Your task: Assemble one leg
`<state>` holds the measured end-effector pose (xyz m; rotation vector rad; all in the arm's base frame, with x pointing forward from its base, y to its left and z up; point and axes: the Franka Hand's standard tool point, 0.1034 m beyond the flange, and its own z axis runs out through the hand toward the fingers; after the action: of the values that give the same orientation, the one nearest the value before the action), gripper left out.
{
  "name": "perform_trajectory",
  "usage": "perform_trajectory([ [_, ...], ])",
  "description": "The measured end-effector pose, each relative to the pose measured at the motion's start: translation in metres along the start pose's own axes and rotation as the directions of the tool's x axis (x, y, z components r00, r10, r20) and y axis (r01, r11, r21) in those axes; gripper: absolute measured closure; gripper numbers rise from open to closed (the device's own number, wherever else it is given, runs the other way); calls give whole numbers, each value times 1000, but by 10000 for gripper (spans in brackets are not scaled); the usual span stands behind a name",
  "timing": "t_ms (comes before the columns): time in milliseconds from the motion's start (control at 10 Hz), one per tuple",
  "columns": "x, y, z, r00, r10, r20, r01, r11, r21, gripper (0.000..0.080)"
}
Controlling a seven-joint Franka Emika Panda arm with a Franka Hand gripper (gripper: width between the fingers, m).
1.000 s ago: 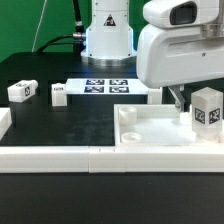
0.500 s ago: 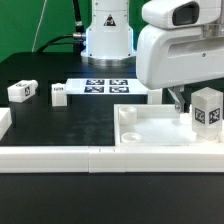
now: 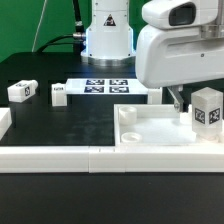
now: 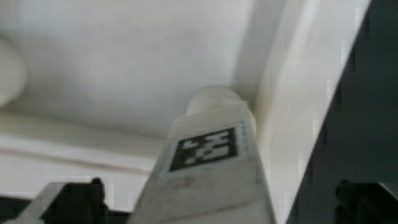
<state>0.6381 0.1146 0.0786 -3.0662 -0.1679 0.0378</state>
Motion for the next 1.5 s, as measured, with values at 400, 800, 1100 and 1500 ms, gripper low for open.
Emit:
perform_trajectory([
  [400, -1, 1, 1, 1000, 12, 1, -12, 1000, -2, 386],
  [800, -1, 0, 1, 999, 52, 1, -52, 999, -2, 509],
  [1100, -1, -3, 2, 967, 255, -17, -255, 967, 2, 509],
  [1500, 0, -4, 3, 753, 657, -15, -657, 753, 27, 509],
])
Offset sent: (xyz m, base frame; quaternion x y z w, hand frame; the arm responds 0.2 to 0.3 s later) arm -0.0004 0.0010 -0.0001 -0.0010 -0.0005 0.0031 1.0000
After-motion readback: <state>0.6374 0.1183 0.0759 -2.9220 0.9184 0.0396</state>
